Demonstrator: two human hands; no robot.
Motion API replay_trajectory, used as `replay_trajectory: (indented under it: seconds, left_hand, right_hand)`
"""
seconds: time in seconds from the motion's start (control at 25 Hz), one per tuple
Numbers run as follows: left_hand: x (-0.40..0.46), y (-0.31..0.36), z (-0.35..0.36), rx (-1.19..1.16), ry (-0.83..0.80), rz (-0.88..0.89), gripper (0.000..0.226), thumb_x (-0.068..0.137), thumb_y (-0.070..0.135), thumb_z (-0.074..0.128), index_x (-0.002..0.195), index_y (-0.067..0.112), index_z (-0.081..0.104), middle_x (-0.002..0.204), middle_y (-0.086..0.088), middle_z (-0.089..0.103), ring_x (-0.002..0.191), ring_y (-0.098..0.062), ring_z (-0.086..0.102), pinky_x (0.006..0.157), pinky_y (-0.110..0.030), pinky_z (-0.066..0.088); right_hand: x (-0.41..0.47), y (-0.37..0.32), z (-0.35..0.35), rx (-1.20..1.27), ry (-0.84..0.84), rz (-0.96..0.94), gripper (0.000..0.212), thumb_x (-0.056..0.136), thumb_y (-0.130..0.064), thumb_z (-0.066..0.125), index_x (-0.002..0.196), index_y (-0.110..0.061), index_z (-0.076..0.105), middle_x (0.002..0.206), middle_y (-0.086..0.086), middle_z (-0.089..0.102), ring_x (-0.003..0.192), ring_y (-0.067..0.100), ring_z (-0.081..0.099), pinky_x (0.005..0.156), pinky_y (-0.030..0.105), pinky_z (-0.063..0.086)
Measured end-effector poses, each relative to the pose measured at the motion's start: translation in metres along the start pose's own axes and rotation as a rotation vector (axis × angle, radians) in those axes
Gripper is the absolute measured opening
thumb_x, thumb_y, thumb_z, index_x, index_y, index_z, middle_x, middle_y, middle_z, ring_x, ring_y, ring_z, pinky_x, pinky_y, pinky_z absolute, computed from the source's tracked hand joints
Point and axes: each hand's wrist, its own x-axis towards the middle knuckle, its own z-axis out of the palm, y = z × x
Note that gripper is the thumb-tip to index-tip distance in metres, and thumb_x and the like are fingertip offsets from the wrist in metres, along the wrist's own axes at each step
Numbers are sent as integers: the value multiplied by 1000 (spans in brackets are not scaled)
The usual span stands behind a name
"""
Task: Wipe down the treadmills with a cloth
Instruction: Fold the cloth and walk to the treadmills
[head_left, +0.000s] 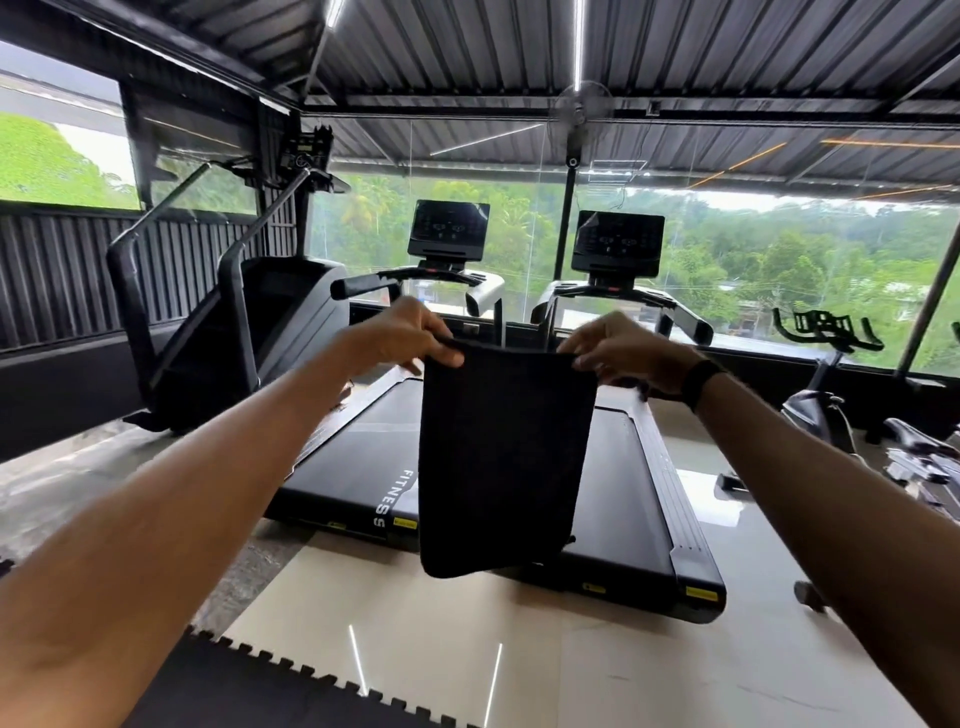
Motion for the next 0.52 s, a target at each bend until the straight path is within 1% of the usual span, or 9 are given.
replay_trajectory:
  seconds: [0.08, 0.12, 0.2, 0.24, 0.28, 0.36, 0.4, 0.44, 0.52]
  left_hand:
    - [8, 8, -13, -315, 194, -20, 22, 84, 28, 77, 100, 15, 71, 102, -7, 73, 93, -25, 69, 81, -41, 58]
    - [10, 8, -13, -447, 175, -84, 29, 85, 38, 74, 104, 17, 70, 107, -7, 73, 99, -25, 69, 86, -45, 56]
    - [1, -14, 6, -486, -57, -303, 43, 83, 43, 75, 114, 13, 68, 110, -9, 74, 103, -29, 70, 92, -51, 54]
    - [-8, -32, 24, -460, -126, -410, 40, 83, 33, 76, 113, 9, 67, 109, -11, 74, 101, -29, 70, 93, -52, 53]
    - [-17, -48, 39, -420, -132, -470, 30, 84, 21, 76, 108, 5, 66, 103, -11, 74, 95, -28, 71, 90, -49, 55]
    - [-26, -64, 56, -435, -27, -523, 15, 85, 6, 71, 93, 6, 58, 90, -11, 70, 79, -24, 66, 75, -41, 56]
    - [-26, -69, 60, -471, 47, -522, 14, 86, 2, 69, 91, 5, 56, 84, -11, 67, 74, -21, 64, 68, -37, 55]
    - [-21, -71, 61, -492, 97, -507, 12, 86, 1, 69, 92, 4, 58, 80, -9, 66, 71, -20, 63, 63, -35, 54]
    - [-8, -68, 61, -519, 154, -447, 10, 84, 1, 70, 92, 3, 66, 79, -9, 66, 72, -19, 65, 60, -31, 56]
  right_hand:
    - [13, -16, -9, 324, 147, -47, 23, 93, -3, 65, 115, -6, 63, 90, 8, 68, 75, 13, 69, 70, 37, 57]
    - [18, -17, -9, 484, 118, -17, 32, 93, -17, 68, 123, -9, 60, 103, 9, 71, 90, 20, 71, 80, 45, 58]
    - [17, 4, 14, 508, -115, 167, 47, 88, -31, 72, 128, -9, 61, 118, 10, 72, 106, 26, 70, 90, 53, 56]
    - [10, 24, 34, 459, -216, 271, 43, 86, -29, 74, 122, -7, 65, 114, 10, 73, 103, 25, 71, 90, 51, 56]
    - [6, 42, 52, 419, -250, 348, 32, 87, -22, 74, 113, -4, 68, 103, 10, 76, 93, 23, 73, 83, 46, 60]
    - [1, 65, 77, 453, -163, 465, 12, 91, -11, 70, 98, -3, 65, 76, 6, 72, 65, 16, 70, 60, 33, 60]
    - [1, 73, 81, 483, -88, 484, 11, 91, -9, 69, 97, -3, 62, 71, 6, 68, 59, 15, 67, 55, 32, 58]
    - [2, 77, 80, 516, -38, 485, 12, 91, -7, 70, 98, -2, 61, 73, 8, 66, 60, 16, 66, 54, 31, 58]
    - [5, 81, 70, 608, 37, 412, 19, 89, -5, 70, 105, 0, 60, 89, 12, 65, 74, 18, 67, 60, 31, 59]
